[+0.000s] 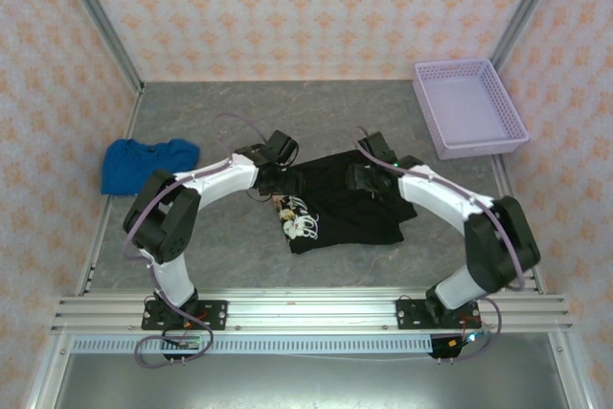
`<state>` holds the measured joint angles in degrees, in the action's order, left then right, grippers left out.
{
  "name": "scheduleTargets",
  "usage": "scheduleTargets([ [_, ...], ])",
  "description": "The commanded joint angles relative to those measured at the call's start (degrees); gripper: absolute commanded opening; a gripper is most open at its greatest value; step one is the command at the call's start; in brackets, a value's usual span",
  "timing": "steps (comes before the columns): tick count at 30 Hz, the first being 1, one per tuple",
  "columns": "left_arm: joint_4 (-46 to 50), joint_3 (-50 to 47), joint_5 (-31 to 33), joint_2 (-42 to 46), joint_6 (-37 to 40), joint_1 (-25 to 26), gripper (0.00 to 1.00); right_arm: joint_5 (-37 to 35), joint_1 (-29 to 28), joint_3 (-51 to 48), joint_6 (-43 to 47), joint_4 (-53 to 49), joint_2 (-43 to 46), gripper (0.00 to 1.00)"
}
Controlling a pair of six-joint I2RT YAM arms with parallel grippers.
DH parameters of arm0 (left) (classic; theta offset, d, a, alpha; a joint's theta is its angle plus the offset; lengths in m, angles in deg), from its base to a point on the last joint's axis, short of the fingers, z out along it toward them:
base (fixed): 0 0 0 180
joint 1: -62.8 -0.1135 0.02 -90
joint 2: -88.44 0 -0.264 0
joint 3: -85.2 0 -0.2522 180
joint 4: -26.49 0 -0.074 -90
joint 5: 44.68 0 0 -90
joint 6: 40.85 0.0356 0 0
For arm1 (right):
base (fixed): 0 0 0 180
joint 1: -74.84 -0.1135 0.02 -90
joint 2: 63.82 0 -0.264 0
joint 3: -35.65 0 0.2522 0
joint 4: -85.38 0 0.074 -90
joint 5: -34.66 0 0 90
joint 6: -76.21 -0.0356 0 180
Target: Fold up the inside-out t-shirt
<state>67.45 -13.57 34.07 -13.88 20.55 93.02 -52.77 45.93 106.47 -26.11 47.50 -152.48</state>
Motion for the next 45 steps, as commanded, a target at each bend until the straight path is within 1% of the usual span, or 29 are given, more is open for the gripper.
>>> scheduleTargets([
  [1,1.7,1.6,2.6,2.9,1.0,-0.3,0.66,-0.6,0.8,2.6,4.5,-3.0,-3.2,0.67],
  [4,2.0,1.5,2.7,3.1,1.2,-0.3,0.66,-2.7,1.0,4.3,5.9,-3.5,-5.8,0.66],
  [6,2.1,1.7,2.6,2.9,1.2,-0.3,0.66,-4.1,1.1,5.5,7.0,-3.7,-7.6,0.63],
  [7,2.2,1.8,2.6,2.9,1.3,-0.3,0.66,-4.7,1.3,6.2,7.4,-4.1,-8.6,0.58],
  [11,2.5,1.8,2.9,3.4,1.3,-0.3,0.67,-4.6,2.6,7.6,8.5,-3.9,-9.9,0.29],
  [13,2.7,2.0,3.0,3.7,1.4,-0.3,0.66,-4.3,3.0,8.4,9.4,-3.5,-9.5,0.19],
  [17,3.0,2.0,3.0,4.5,1.6,-0.3,0.67,-3.3,3.7,11.0,11.1,-3.4,-8.2,0.05],
  [20,3.1,1.6,3.0,5.5,1.7,-0.3,0.67,-1.9,4.2,13.0,12.2,-4.1,-6.7,0.0],
  [24,3.7,1.3,3.0,6.9,2.1,-0.3,0.67,-0.7,4.9,16.3,13.7,-6.1,-5.9,0.0],
  [30,3.9,1.3,2.3,9.2,2.5,-0.3,0.67,0.8,7.3,23.1,15.2,-9.5,-9.2,0.0],
  [33,3.6,1.2,1.8,9.7,2.7,-0.2,0.67,2.0,8.9,27.1,15.5,-10.4,-13.1,0.0],
  [36,3.0,1.0,0.8,9.3,2.6,0.1,0.67,-0.7,10.4,32.8,15.0,-13.2,-19.6,0.01],
  [38,2.8,1.1,0.6,8.6,2.6,0.6,0.67,-3.5,11.1,37.2,14.0,-16.5,-24.1,0.05],
  [40,2.8,1.1,0.5,8.3,2.6,1.0,0.67,-6.0,11.5,39.8,13.0,-18.9,-26.4,0.12],
  [43,2.8,1.0,0.9,8.1,2.6,1.1,0.67,-8.4,11.7,40.0,11.7,-20.4,-25.4,0.32],
  [45,2.9,1.1,1.5,7.9,2.9,1.1,0.67,-8.9,11.6,38.6,10.7,-21.3,-22.5,0.42],
])
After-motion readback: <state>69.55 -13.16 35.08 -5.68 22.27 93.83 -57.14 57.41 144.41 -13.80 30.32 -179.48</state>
